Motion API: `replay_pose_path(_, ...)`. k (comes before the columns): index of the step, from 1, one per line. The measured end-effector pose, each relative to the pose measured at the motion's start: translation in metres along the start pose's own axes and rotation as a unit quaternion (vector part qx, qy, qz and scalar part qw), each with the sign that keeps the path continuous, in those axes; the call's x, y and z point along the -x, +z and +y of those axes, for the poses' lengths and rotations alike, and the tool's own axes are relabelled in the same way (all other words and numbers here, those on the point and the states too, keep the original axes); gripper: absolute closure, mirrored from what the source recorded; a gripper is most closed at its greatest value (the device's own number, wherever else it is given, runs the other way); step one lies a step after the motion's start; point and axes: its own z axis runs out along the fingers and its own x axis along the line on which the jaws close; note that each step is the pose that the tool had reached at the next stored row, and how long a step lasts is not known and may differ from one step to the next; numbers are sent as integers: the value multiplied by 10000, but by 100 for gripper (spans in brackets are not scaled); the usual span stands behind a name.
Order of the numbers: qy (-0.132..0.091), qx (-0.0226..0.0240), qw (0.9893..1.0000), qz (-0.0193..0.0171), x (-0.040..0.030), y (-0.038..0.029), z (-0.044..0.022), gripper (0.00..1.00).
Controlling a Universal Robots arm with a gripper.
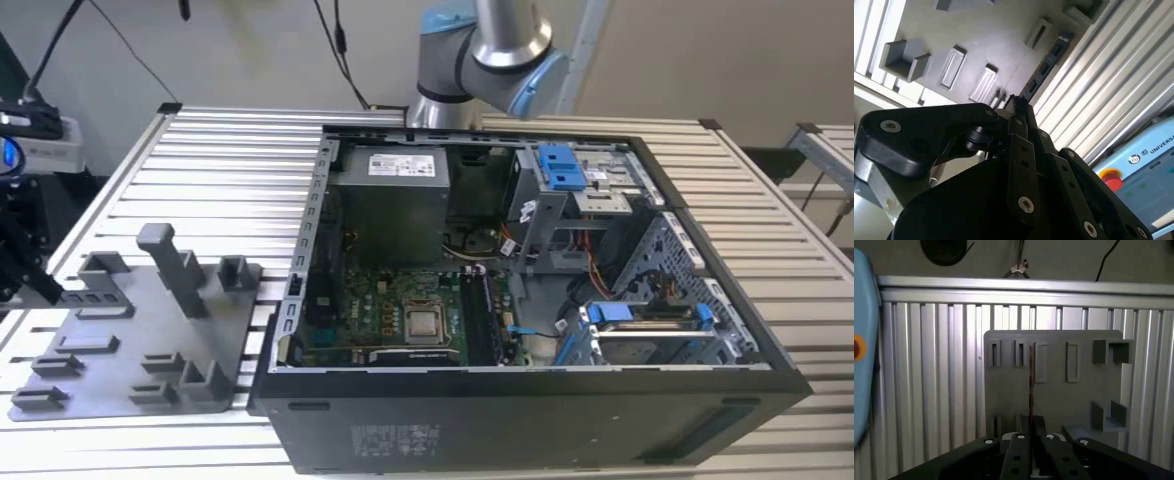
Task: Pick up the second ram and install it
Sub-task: 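Pick up the second ram and move it above second insertion slot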
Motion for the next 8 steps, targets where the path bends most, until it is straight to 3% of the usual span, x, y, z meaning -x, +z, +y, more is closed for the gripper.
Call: replay_pose_path(8,19,-1,10000,0,10,-189,-5,86)
